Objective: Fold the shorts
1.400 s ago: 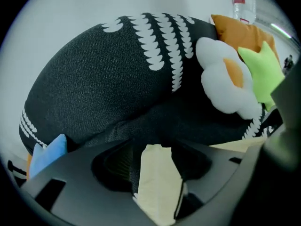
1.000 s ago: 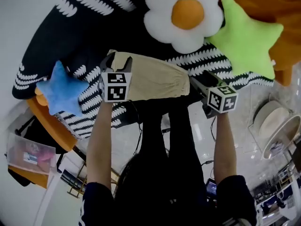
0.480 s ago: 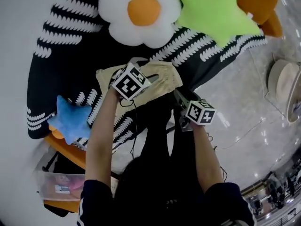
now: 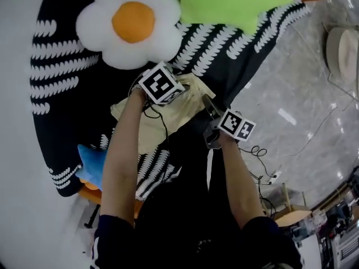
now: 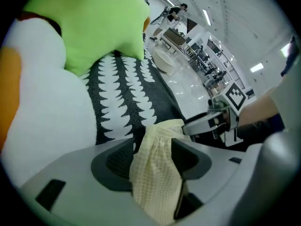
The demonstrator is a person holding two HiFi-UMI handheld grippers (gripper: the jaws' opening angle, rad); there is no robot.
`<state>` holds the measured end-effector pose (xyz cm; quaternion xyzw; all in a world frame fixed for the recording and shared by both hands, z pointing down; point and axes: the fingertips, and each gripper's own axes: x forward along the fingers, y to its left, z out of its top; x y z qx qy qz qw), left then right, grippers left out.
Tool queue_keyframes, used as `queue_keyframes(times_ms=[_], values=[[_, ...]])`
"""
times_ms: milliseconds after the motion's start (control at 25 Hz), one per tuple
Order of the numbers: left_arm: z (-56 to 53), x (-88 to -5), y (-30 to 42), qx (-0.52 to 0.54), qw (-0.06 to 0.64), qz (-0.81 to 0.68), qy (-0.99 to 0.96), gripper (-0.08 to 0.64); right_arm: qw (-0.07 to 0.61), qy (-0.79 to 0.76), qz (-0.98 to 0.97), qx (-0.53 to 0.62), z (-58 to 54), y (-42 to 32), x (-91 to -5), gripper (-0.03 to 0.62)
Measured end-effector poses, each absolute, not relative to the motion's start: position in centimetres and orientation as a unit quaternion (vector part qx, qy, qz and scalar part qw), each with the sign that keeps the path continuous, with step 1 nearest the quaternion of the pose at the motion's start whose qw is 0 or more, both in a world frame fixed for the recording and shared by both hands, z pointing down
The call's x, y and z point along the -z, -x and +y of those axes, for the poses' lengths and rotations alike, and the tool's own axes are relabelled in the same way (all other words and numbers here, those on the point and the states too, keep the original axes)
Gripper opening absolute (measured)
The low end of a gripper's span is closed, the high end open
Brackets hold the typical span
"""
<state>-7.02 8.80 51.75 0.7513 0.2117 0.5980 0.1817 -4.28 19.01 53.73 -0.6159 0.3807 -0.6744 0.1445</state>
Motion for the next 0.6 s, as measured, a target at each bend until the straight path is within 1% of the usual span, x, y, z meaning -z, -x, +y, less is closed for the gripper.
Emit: queue_keyframes(times_ms=[40,80,200,240,280,320,360,400,440,480,520,600], values=[[8.9,-52.2,7.2,-0.607,0.184,0.223,-0.74,0.248,0.119,0.613,0.39,0.677,18.8,4.5,-54.1,0.238],[9.0,-52.7,7.4,-0.616,0.184,0.232,-0.73,0.242,0.097,0.608,0.399,0.679,18.7,4.7,-54.5,0.225],[9.4,-53.8,8.2,-0.637,0.16,0.249,-0.712,0.222,0.081,0.603,0.423,0.671,18.8,5.2,-54.2,0.218],[9.3,-53.8,8.4,-0.64,0.149,0.253,-0.71,0.199,0.074,0.601,0.44,0.663,19.1,5.5,-53.7,0.177],[9.2,-53.7,8.4,-0.64,0.141,0.259,-0.709,0.182,0.061,0.598,0.462,0.652,19.2,5.8,-53.2,0.122],[9.2,-53.3,8.3,-0.637,0.137,0.268,-0.709,0.176,0.046,0.596,0.486,0.638,19.1,6.1,-52.5,0.092],[9.3,-52.8,8.1,-0.631,0.134,0.282,-0.71,0.156,0.034,0.595,0.509,0.621,18.7,6.2,-51.7,0.07],[9.4,-52.3,7.9,-0.624,0.129,0.297,-0.712,0.102,0.024,0.594,0.529,0.606,18.2,6.4,-50.9,0.063],[9.7,-51.9,7.8,-0.615,0.121,0.311,-0.714,0.06,0.02,0.592,0.546,0.593,17.9,6.6,-50.3,0.06],[10.1,-51.6,7.8,-0.608,0.114,0.322,-0.717,0.034,0.022,0.586,0.559,0.586,17.8,6.9,-49.9,0.063],[10.4,-51.6,8.0,-0.601,0.111,0.329,-0.72,0.031,0.028,0.573,0.571,0.587,17.9,7.5,-49.8,0.091],[10.7,-51.8,8.5,-0.592,0.12,0.334,-0.723,0.031,0.033,0.535,0.586,0.608,18.8,8.9,-50.5,0.272]])
